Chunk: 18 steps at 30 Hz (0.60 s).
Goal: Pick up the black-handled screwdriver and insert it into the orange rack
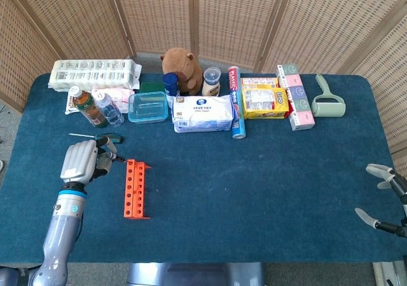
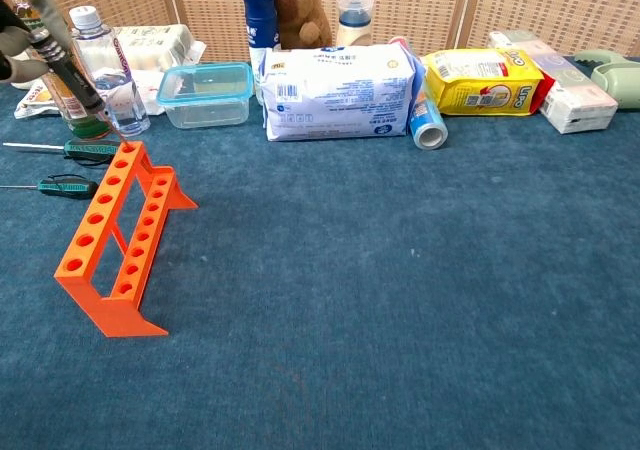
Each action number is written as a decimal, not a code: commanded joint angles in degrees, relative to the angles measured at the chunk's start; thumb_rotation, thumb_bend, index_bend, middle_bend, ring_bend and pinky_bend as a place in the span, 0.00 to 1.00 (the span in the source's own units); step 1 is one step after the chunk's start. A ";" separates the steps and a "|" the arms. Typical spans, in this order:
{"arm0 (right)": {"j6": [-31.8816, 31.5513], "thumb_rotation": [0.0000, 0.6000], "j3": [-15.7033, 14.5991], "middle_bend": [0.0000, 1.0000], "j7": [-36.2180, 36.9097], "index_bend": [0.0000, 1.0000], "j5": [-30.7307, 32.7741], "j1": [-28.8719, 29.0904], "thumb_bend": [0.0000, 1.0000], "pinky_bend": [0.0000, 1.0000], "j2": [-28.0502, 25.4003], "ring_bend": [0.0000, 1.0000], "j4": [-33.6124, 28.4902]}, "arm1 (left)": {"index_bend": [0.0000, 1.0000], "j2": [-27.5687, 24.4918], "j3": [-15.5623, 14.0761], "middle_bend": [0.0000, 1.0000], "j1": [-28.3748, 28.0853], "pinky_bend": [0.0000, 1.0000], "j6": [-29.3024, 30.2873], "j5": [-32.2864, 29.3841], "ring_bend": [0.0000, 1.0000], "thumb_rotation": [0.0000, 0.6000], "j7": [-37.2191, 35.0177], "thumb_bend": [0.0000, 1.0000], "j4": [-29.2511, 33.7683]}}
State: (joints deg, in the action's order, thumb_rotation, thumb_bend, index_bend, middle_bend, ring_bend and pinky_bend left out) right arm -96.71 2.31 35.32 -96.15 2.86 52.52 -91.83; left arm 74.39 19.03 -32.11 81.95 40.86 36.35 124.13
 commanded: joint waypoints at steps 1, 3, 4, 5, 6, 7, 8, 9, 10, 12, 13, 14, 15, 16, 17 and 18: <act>0.09 1.00 0.02 0.22 0.13 0.21 0.06 0.04 0.23 0.39 -0.05 0.27 -0.04 | 0.52 0.55 0.07 0.87 -0.76 0.92 0.16 -1.25 0.85 1.00 0.83 0.43 -0.49; 0.15 1.00 0.04 0.22 0.17 0.21 0.10 0.07 0.23 0.39 -0.06 0.27 -0.05 | 0.52 0.83 0.08 0.87 -1.10 0.92 0.21 -2.01 0.85 1.00 1.06 0.43 -0.69; 0.15 1.00 0.02 0.22 0.19 0.21 0.07 0.06 0.23 0.39 -0.08 0.27 -0.06 | 0.52 0.97 0.12 0.87 -1.25 0.92 0.24 -2.35 0.85 1.00 1.07 0.43 -0.82; 0.15 1.00 -0.02 0.22 0.23 0.21 0.02 0.04 0.23 0.39 -0.10 0.27 -0.08 | 0.52 1.19 0.16 0.87 -1.50 0.92 0.25 -2.74 0.85 1.00 1.12 0.43 -1.11; 0.14 1.00 -0.04 0.22 0.27 0.21 0.00 0.03 0.23 0.39 -0.11 0.27 -0.05 | 0.52 1.32 0.15 0.87 -1.66 0.92 0.29 -2.91 0.85 1.00 1.19 0.43 -1.28; 0.10 1.00 -0.05 0.22 0.30 0.21 -0.03 0.02 0.23 0.39 -0.13 0.27 -0.05 | 0.52 1.45 0.11 0.87 -1.81 0.92 0.31 -3.05 0.85 1.00 1.27 0.43 -1.43; 0.04 1.00 -0.04 0.22 0.37 0.21 -0.02 -0.01 0.23 0.39 -0.14 0.27 -0.02 | 0.52 1.66 0.05 0.87 -2.03 0.92 0.36 -3.24 0.85 1.00 1.36 0.43 -1.61; 0.02 1.00 -0.03 0.22 0.41 0.21 0.01 -0.03 0.23 0.39 -0.15 0.27 0.00 | 0.52 1.79 0.02 0.87 -2.17 0.92 0.41 -3.34 0.85 1.00 1.43 0.43 -1.71; 0.01 1.00 -0.02 0.22 0.46 0.21 0.04 -0.03 0.23 0.39 -0.16 0.27 0.02 | 0.52 1.91 -0.02 0.87 -2.30 0.92 0.49 -3.43 0.85 1.00 1.50 0.43 -1.79; 0.02 1.00 0.00 0.22 0.61 0.21 0.10 -0.03 0.23 0.39 -0.19 0.27 0.02 | 0.52 2.14 -0.10 0.87 -2.59 0.92 0.65 -3.65 0.85 1.00 1.75 0.43 -1.95; 0.00 1.00 0.02 0.22 0.68 0.21 0.13 -0.04 0.23 0.39 -0.21 0.27 0.02 | 0.52 2.30 -0.11 0.87 -2.79 0.92 0.80 -3.95 0.85 1.00 1.94 0.43 -2.03; 0.00 1.00 0.02 0.22 0.67 0.21 0.14 -0.04 0.23 0.39 -0.21 0.27 0.03 | 0.52 2.40 -0.06 0.87 -2.92 0.92 0.90 -4.21 0.85 1.00 2.03 0.43 -2.06; 0.01 1.00 0.03 0.22 0.67 0.21 0.14 -0.04 0.23 0.39 -0.22 0.27 0.03 | 0.52 2.49 0.01 0.87 -3.05 0.92 1.00 -4.48 0.85 1.00 2.09 0.43 -2.10; 0.06 1.00 0.01 0.22 0.71 0.21 0.14 -0.03 0.23 0.39 -0.23 0.27 0.01 | 0.52 2.63 0.13 0.87 -3.25 0.92 1.16 -4.81 0.85 1.00 2.18 0.43 -2.19; 0.09 1.00 0.00 0.22 0.74 0.21 0.15 -0.03 0.23 0.39 -0.24 0.27 0.01 | 0.52 2.72 0.16 0.87 -3.38 0.92 1.25 -5.03 0.85 1.00 2.28 0.43 -2.27; 0.11 1.00 0.00 0.22 0.74 0.21 0.17 -0.03 0.23 0.39 -0.24 0.27 0.01 | 0.52 2.79 0.19 0.87 -3.50 0.92 1.34 -5.26 0.85 1.00 2.37 0.43 -2.31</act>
State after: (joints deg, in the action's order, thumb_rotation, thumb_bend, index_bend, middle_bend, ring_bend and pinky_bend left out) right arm -96.60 2.31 36.06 -95.98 2.83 52.28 -91.82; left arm 77.08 19.17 -35.48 83.19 35.75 38.61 121.89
